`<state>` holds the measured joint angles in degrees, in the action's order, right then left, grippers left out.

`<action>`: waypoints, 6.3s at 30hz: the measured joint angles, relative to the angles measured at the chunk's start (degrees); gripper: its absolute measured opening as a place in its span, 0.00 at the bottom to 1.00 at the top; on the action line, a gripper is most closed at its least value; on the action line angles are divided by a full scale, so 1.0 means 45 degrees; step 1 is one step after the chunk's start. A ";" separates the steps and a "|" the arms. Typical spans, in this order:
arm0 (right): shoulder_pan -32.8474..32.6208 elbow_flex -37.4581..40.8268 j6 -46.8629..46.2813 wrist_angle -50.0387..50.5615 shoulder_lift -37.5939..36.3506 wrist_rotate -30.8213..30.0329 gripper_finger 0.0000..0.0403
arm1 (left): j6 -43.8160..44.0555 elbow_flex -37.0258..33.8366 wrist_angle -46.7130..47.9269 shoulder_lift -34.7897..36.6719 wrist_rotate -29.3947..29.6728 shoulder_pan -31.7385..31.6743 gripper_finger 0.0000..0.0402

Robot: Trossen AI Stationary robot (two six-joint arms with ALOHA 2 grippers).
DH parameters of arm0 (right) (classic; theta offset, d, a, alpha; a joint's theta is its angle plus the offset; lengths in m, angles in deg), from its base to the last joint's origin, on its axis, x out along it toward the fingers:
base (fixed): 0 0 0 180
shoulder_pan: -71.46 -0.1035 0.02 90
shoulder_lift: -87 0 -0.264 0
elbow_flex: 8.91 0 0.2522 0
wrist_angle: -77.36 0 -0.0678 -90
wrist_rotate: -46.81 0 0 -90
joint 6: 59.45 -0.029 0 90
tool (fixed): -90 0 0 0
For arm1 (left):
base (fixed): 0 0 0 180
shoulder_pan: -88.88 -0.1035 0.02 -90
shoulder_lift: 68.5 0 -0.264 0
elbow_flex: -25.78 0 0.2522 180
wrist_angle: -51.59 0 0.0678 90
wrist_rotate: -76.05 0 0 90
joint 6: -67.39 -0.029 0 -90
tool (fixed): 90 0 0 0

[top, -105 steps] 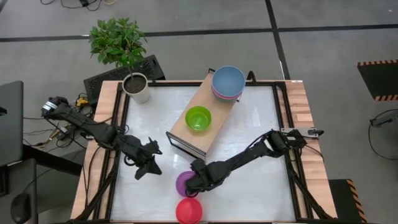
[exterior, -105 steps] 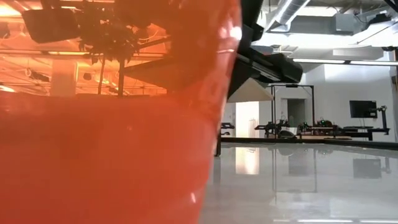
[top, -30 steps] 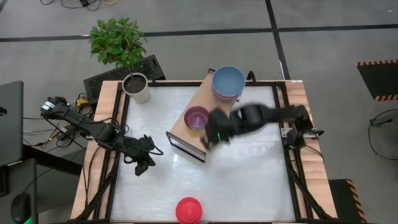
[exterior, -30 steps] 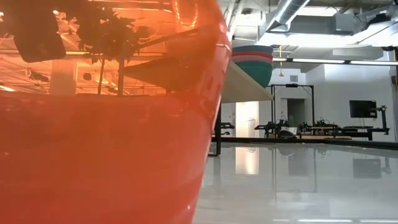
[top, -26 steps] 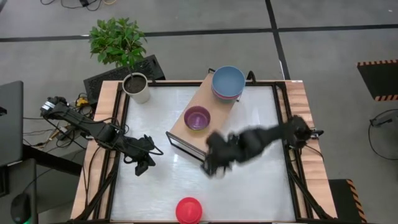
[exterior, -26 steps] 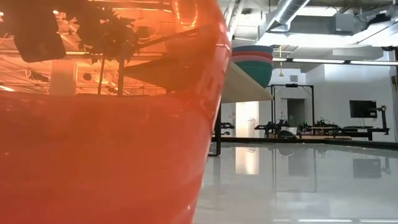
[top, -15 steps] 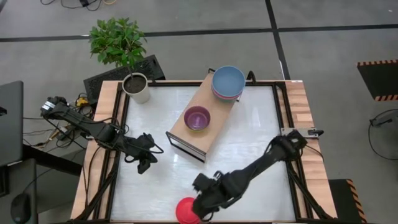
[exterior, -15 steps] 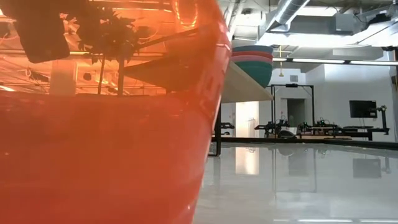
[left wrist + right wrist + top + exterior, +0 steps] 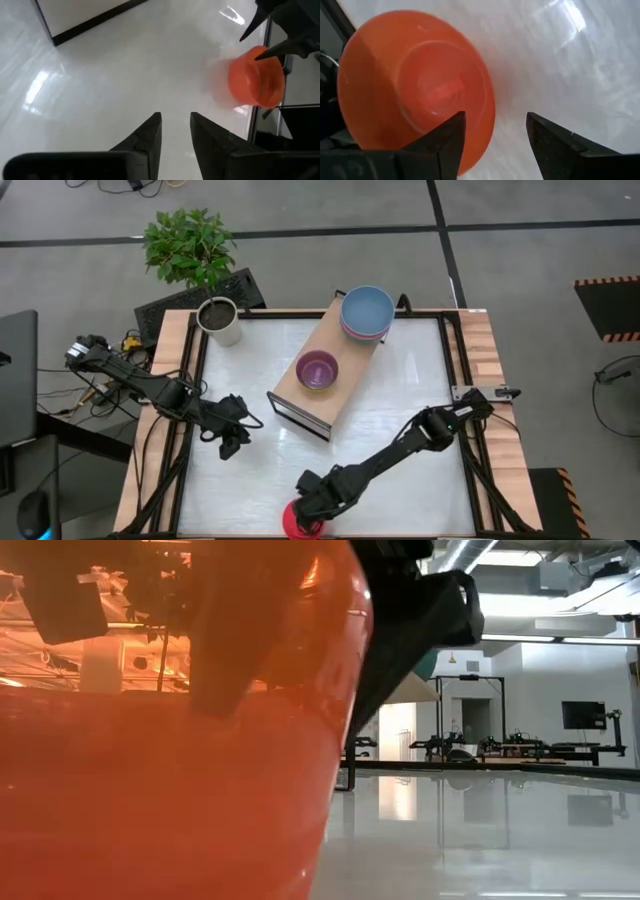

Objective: Place and stack bowls onto a shelf
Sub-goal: Stack the orange bowl into the purple bowl, then return to Home Position

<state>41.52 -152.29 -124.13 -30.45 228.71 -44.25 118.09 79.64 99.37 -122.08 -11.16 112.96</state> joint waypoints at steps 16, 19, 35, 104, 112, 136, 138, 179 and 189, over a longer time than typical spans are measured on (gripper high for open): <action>0.0332 -0.0005 -0.0265 -0.0214 0.0017 0.0158 0.05 | -0.0122 0.0000 0.0367 0.0000 -0.0005 0.0000 0.22; 0.0417 -0.0005 -0.0457 -0.0199 0.0017 0.0210 0.05 | -0.0122 0.0000 0.0376 0.0000 -0.0003 0.0000 0.22; 0.0815 -0.0005 -0.1648 0.0823 -0.2044 0.0124 0.05 | -0.0331 0.0000 0.0386 0.0000 -0.0005 0.0000 0.22; 0.7771 -0.0005 0.1921 0.6110 -0.6386 -0.2738 0.27 | -0.0477 0.0000 0.0373 0.0005 0.0906 -0.0005 0.22; 0.7339 -0.0595 0.3697 0.5574 -0.7326 -0.2866 0.27 | -0.0406 0.0091 -0.0486 0.0077 0.0358 -0.0029 0.22; 0.3200 0.1179 0.9407 0.4860 -1.4588 -0.4827 0.28 | -0.9370 0.6492 0.1518 0.6854 0.4163 -0.0340 0.22; 0.2638 0.2874 0.9447 0.3813 -1.5704 -0.5139 0.28 | -0.9438 0.5179 0.0238 0.8164 0.3696 -0.0340 0.22; 0.0214 2.7896 1.1020 -1.4019 -3.1449 -0.4309 0.28 | -0.5446 -0.7770 -0.8066 1.1856 0.2633 -0.0350 0.22; 0.0349 2.8701 1.0777 -1.4023 -3.1461 -0.4462 0.28 | -0.5096 -0.8767 -0.8427 1.1851 0.2158 -0.0350 0.22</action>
<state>43.10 -23.14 -75.63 -93.55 87.14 -64.34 95.16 40.19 61.45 -68.75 -1.45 111.38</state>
